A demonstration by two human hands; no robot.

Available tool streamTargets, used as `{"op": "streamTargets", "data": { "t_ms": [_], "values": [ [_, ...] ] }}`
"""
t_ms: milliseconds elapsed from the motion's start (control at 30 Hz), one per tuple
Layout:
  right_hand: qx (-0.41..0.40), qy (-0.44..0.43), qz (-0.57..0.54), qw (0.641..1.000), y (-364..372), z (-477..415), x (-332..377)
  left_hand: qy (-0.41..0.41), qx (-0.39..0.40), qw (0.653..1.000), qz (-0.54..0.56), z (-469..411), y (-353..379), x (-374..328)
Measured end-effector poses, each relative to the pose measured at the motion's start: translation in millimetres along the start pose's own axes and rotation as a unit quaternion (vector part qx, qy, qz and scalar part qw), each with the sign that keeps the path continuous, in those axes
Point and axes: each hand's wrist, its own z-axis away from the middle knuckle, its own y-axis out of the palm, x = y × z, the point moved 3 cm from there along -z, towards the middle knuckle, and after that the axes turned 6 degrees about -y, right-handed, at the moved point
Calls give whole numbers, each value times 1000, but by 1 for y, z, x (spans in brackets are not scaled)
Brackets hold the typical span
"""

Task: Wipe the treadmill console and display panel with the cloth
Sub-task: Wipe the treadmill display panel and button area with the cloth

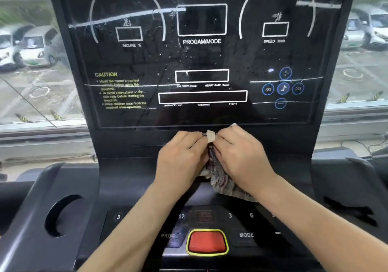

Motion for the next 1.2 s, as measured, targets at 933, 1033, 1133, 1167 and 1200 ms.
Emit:
{"op": "streamTargets", "data": {
  "t_ms": [933,1033,1133,1167,1200],
  "values": [
    [1,-24,-70,997,25,-35,47,-32,25,999,-24,10,-35,57],
    [17,-17,-53,998,8,-11,10,3,19,999,-29,-1,-16,15],
    [23,4,-51,998,-10,17,-30,21,3,999,-31,-16,3,-32],
    [20,13,-53,998,-17,26,-43,28,1,999,-25,-20,9,-47],
    [15,22,-54,998,-23,34,-54,36,0,999,-19,-24,15,-62]
  ]
}}
